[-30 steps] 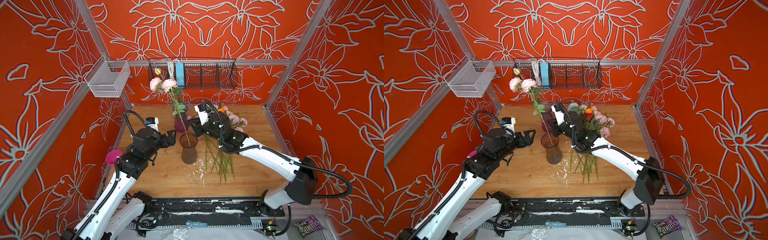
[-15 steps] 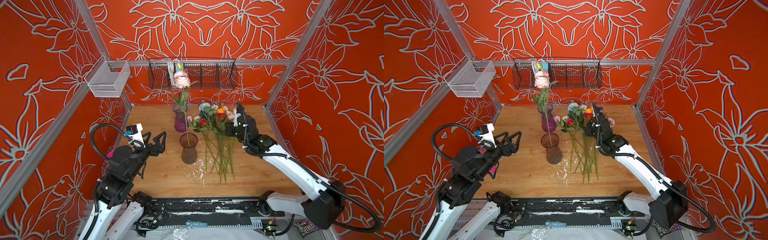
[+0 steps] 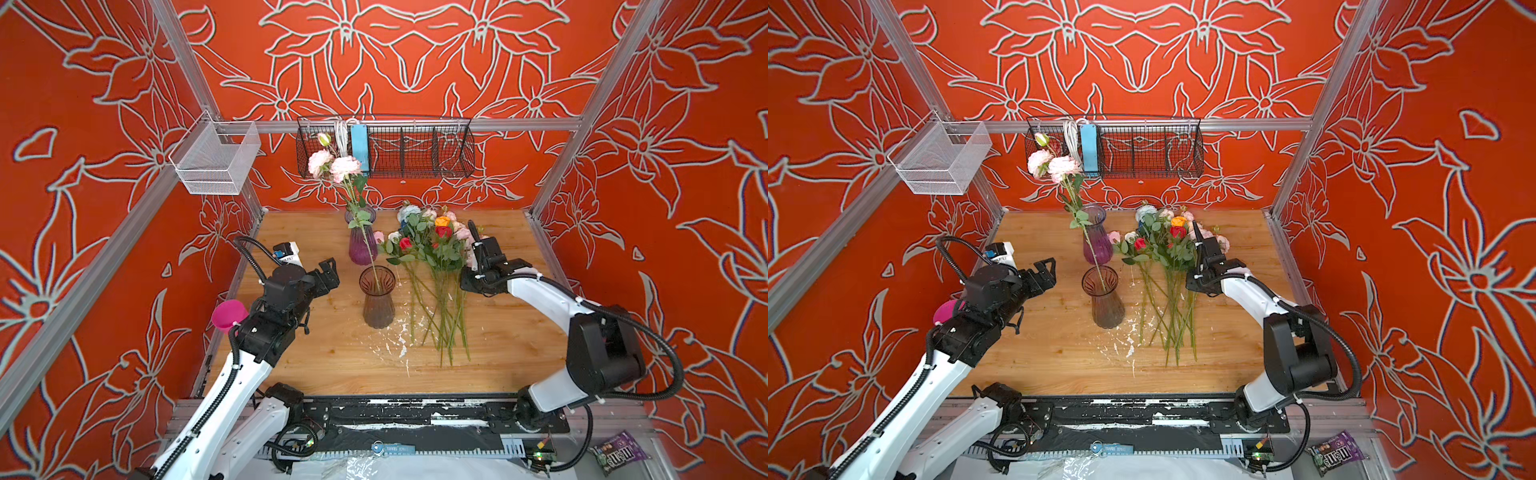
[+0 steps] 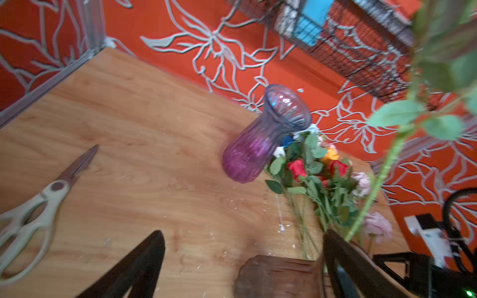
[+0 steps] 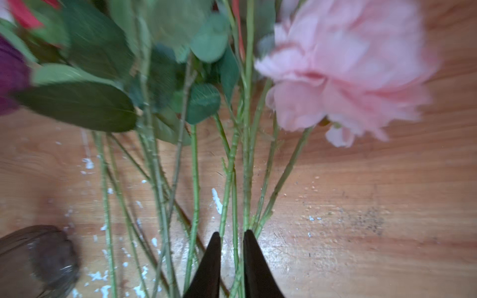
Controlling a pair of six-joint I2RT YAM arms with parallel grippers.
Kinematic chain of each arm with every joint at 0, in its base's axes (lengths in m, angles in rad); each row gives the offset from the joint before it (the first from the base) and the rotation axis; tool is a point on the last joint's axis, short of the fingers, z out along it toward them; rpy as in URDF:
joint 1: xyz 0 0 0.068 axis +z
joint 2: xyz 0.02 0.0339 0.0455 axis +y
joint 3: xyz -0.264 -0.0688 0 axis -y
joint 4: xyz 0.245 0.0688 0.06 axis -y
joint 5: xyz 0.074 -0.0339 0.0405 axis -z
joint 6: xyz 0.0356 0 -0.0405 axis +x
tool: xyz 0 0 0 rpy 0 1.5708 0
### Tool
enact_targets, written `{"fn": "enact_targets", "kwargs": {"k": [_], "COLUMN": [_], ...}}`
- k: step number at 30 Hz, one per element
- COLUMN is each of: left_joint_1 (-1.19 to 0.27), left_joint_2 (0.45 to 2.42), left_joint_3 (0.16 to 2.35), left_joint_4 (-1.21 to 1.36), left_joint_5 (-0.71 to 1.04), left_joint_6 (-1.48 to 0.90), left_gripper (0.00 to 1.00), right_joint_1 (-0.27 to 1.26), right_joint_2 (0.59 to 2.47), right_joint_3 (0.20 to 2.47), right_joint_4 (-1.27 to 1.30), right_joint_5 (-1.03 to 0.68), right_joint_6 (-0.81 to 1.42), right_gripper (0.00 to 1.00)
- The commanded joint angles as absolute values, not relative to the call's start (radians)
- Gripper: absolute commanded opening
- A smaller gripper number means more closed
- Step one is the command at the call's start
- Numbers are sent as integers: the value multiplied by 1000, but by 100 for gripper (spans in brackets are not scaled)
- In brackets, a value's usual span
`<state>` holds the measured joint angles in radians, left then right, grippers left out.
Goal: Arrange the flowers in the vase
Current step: 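Draw the left gripper back while the right gripper reaches into the flower pile, then grasp another pink flower stem with the right gripper and lift it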
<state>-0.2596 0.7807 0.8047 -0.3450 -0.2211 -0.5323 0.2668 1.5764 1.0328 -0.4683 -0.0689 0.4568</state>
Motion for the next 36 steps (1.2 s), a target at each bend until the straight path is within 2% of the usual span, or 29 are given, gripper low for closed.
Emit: {"fn": "enact_targets", "kwargs": {"k": [1,11,14,19,22,36], "left_joint_1": [-231,-206,-197,-189,-187,-186], "left_joint_2": [748,748,758,754,759,760], "left_joint_3": [804,788,794,790,790,786], "left_joint_4": [-340,-304,-307,-297,-291,-249], "left_joint_5": [-236,-145,-128,-113,-99,-20], "left_joint_6": [-583,-589,-588,-589,-587,-570], "left_gripper": [96,97,97,97,97,97], "right_joint_1": [258,251,251,249,248,249], "right_joint_2": [1616,1729,1731,1734,1730,1232], "right_joint_3": [1072,1133,1145,1153,1167,1023], "right_joint_4": [-483,-473,-483,-487,-504,-367], "right_joint_5": [-67,-43,-47,-27,-38,-56], "right_joint_6": [465,448,448,443,441,463], "right_gripper": [19,19,15,17,8,3]}}
